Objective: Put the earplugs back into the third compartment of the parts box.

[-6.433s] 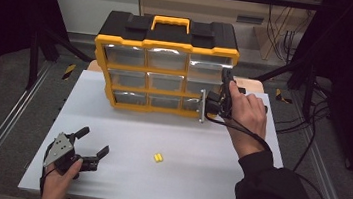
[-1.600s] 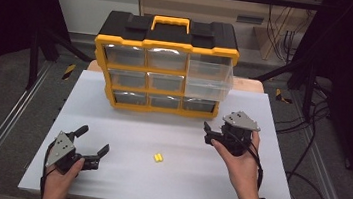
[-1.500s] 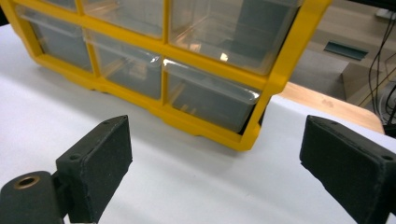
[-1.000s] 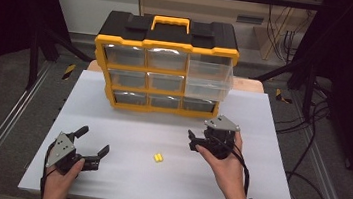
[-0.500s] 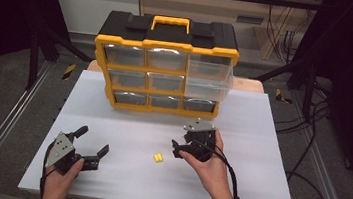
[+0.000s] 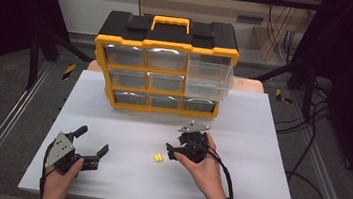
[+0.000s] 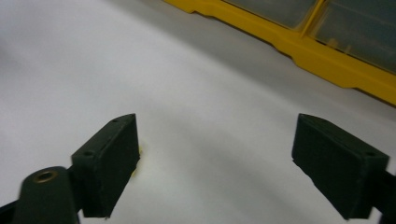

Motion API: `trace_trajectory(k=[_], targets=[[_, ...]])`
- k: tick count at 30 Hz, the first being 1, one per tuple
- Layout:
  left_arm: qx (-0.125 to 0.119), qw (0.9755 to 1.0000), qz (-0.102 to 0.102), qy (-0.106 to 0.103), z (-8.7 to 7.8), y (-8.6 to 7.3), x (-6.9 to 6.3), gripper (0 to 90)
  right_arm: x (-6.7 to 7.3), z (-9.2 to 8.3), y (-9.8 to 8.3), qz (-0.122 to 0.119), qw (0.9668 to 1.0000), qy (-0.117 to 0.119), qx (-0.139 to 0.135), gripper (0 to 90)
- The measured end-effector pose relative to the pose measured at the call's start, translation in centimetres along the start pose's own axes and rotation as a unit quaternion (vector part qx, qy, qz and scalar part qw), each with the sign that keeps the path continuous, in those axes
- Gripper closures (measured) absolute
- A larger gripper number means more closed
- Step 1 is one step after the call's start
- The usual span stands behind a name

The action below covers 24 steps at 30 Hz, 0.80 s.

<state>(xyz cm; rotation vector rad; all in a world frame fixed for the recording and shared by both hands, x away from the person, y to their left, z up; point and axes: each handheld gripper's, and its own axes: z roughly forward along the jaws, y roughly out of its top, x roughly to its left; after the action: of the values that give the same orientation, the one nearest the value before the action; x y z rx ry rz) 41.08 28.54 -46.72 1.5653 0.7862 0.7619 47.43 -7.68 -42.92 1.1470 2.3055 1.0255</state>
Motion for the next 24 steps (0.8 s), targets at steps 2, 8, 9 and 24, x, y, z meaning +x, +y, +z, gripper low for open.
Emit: trace_trajectory(k=[2,8,9,24], targets=[[0.001,1.0,0.001,0.0,0.0,0.0,0.0,1.1,0.1,0.1,-0.2,0.0,1.0,0.006,0.002,24.0],[0.001,1.0,0.001,0.0,0.0,0.0,0.0,1.1,0.5,0.4,-0.3,0.008,0.9994,0.033,0.0,43.1],[0.001,1.0,0.002,0.0,0.0,0.0,-0.1,1.1,0.7,0.5,-0.4,0.009,0.9993,0.037,0.001,46.8],[0.002,1.0,0.003,-0.001,0.0,0.0,-0.1,1.1,3.1,2.5,-1.4,0.003,0.9968,0.074,0.032,71.3]])
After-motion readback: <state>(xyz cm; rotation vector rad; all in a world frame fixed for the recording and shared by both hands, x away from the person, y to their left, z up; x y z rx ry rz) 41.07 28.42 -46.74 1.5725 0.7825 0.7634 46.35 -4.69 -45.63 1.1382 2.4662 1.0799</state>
